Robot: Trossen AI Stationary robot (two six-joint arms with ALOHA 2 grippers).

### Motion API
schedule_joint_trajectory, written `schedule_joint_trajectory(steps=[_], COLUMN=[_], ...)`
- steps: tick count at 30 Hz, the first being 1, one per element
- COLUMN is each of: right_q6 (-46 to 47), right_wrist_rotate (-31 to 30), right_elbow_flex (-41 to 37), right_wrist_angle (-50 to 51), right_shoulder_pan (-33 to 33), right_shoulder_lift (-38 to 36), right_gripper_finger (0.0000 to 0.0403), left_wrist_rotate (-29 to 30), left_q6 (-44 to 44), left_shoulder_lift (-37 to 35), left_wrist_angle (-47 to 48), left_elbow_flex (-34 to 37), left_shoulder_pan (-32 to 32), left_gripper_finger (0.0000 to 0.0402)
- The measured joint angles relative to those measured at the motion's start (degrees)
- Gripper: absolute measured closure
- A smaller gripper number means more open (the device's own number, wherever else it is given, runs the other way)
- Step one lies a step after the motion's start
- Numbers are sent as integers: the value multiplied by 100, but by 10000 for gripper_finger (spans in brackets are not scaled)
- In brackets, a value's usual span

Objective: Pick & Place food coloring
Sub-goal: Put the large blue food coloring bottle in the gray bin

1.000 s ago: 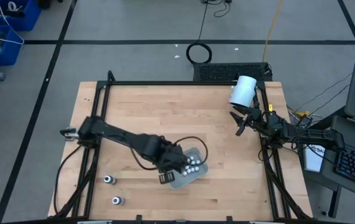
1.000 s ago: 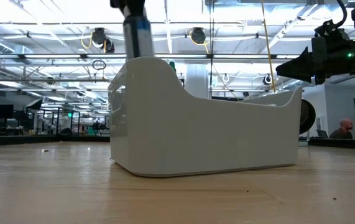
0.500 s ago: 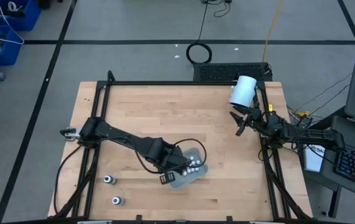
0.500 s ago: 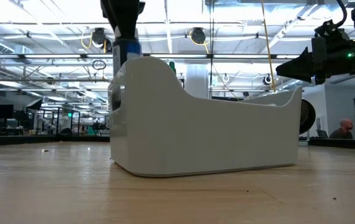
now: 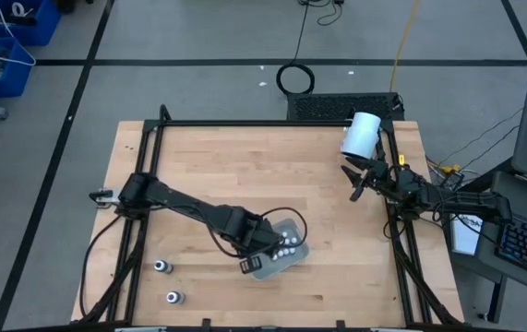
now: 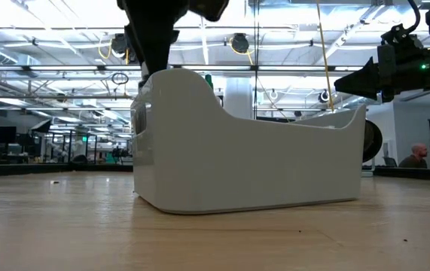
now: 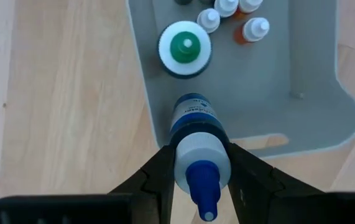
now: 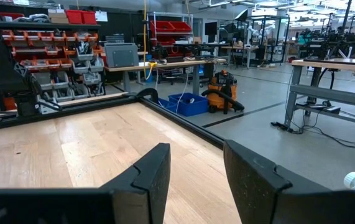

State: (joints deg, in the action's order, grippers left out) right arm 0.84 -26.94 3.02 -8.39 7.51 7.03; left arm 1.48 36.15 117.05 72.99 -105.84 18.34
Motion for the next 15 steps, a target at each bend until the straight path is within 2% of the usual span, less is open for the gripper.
schedule_joint_trajectory(steps=[15], right_q6=[0], right_wrist_rotate=[0], right_elbow_flex=[-1], right_wrist_angle=[1], right_shoulder_pan=[0], right_shoulder_lift=[0], right_gripper_finger=[261], left_wrist_rotate=[-84], left_q6=[-17], left_shoulder_lift=[0], left_wrist_angle=[-432], left_elbow_flex=[515], left_shoulder_pan=[-69], left_gripper_finger=[280])
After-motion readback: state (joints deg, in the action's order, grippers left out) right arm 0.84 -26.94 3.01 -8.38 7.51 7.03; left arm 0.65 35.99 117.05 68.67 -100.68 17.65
